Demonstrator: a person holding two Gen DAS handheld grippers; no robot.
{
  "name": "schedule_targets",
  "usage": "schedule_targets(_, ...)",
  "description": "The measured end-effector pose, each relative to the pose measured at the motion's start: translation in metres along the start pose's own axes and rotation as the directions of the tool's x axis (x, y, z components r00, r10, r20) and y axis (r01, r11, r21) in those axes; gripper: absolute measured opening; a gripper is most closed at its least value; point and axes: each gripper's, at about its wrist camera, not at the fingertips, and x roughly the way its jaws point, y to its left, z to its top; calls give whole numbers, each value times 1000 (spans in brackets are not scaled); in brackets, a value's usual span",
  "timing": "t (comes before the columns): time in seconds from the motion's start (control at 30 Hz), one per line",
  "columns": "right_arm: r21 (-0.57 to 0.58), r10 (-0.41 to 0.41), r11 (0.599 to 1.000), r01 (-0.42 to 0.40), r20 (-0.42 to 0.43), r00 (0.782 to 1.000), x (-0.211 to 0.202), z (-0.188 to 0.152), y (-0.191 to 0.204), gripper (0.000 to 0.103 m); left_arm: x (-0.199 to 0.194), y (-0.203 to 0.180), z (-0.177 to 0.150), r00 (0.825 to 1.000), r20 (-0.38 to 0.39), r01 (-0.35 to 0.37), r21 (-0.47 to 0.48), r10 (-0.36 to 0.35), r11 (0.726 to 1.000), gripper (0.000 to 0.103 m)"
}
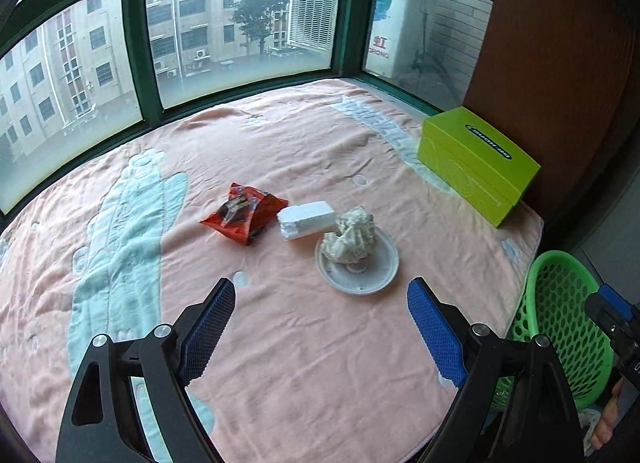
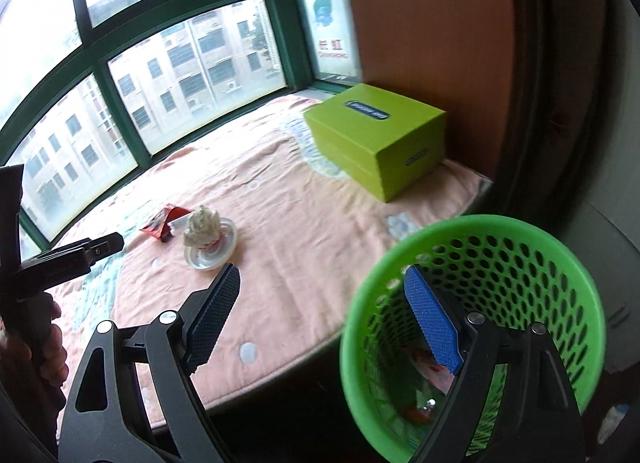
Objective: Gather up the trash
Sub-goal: 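Move both tools back over the table toward the white plate, then grasp the crumpled tissue on the white plate with the right tool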
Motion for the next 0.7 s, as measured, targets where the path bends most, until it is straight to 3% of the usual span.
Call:
schedule_targets(0.4, -152, 125, 979, -136, -80, 989, 57, 12, 79, 84, 6, 54, 0, 997, -17, -80, -72, 79, 994, 85)
schedule_targets(0.7, -220, 178, 953, -209, -155, 972, 108, 16, 118, 83, 15, 84, 0, 993, -35, -114, -123, 111, 986, 85)
